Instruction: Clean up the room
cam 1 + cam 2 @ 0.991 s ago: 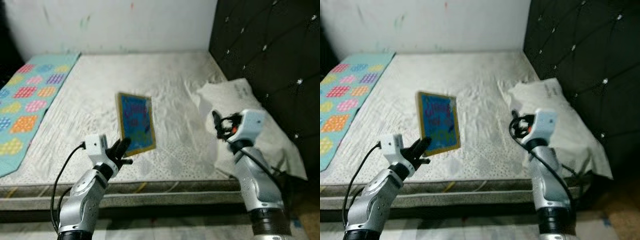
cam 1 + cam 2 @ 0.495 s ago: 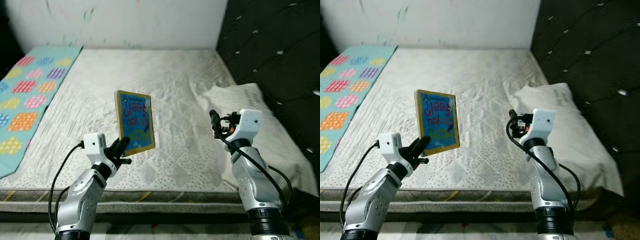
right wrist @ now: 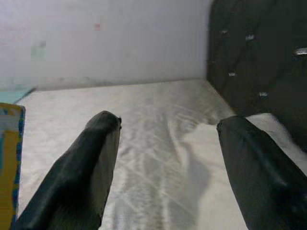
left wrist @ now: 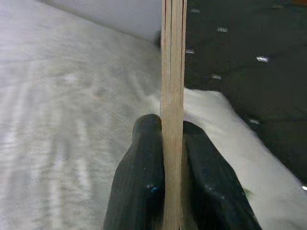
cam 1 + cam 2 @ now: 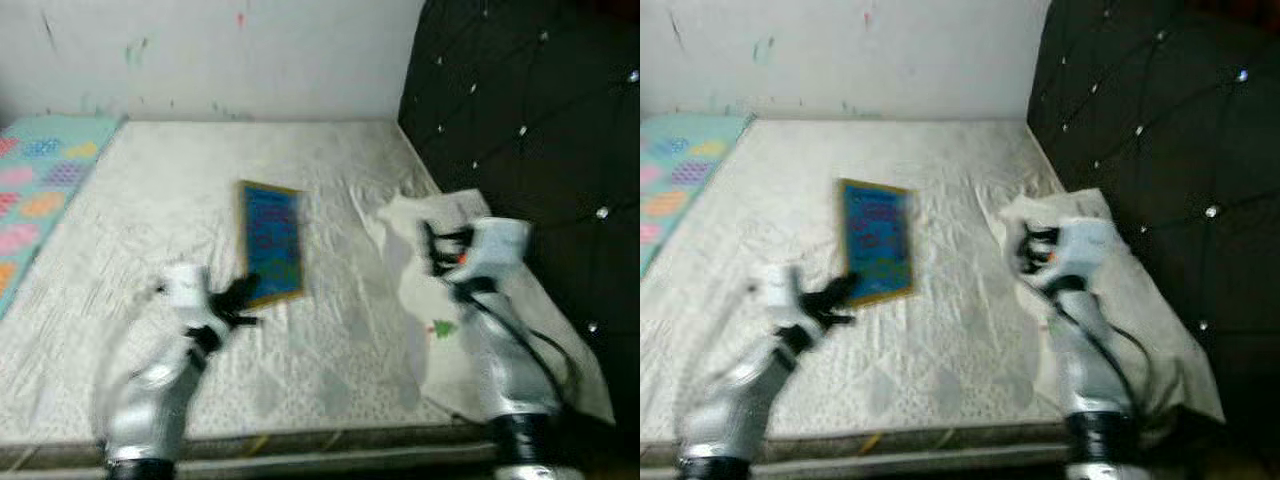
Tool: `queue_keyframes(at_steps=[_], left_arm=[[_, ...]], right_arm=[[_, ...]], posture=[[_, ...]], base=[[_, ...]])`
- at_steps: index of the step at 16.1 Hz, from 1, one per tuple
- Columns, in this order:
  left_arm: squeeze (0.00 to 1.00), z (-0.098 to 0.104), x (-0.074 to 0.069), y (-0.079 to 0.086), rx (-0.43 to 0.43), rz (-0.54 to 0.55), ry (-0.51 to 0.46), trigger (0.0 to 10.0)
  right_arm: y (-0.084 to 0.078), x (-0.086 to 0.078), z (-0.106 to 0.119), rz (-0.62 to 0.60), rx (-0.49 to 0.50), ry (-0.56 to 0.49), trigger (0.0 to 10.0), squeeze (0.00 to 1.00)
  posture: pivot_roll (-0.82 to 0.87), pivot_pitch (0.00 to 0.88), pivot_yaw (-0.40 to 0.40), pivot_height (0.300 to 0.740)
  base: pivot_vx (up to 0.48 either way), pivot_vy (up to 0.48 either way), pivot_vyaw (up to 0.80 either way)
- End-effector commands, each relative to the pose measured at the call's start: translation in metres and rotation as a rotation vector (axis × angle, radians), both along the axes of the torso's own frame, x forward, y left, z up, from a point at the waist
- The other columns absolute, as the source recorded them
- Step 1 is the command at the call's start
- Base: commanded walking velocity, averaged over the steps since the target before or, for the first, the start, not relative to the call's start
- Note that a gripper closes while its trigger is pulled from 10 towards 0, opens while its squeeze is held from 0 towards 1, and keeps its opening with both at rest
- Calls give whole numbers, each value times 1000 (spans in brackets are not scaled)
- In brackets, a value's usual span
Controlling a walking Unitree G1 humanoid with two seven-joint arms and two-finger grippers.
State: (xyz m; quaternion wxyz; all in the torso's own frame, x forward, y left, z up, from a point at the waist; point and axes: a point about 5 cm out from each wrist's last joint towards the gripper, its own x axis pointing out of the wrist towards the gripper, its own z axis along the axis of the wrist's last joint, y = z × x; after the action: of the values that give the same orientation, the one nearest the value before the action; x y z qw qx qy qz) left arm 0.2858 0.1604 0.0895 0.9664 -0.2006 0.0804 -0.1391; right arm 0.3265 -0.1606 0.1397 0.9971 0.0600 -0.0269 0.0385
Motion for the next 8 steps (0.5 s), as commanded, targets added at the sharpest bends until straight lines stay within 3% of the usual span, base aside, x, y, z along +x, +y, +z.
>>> queue_keyframes(at_steps=[1,7,8], left_arm=[[0,8,4,-3,5,-3,-39,10000],[0,8,3,-4,11,4,-35,10000],[0,7,3,-3,10,6,-33,10000]], right_arm=[[-9,-1,1,-24,-12,-5,10000,0],[-7,-1,2,-9,-54,-18,10000,0],[-7,-1,2,-12,-55,-17,10000,0]], posture=[[-118,0,9,740],[-118,0,5,740],[-118,0,5,740]], base=[[0,0,0],[0,0,0],[0,0,481]])
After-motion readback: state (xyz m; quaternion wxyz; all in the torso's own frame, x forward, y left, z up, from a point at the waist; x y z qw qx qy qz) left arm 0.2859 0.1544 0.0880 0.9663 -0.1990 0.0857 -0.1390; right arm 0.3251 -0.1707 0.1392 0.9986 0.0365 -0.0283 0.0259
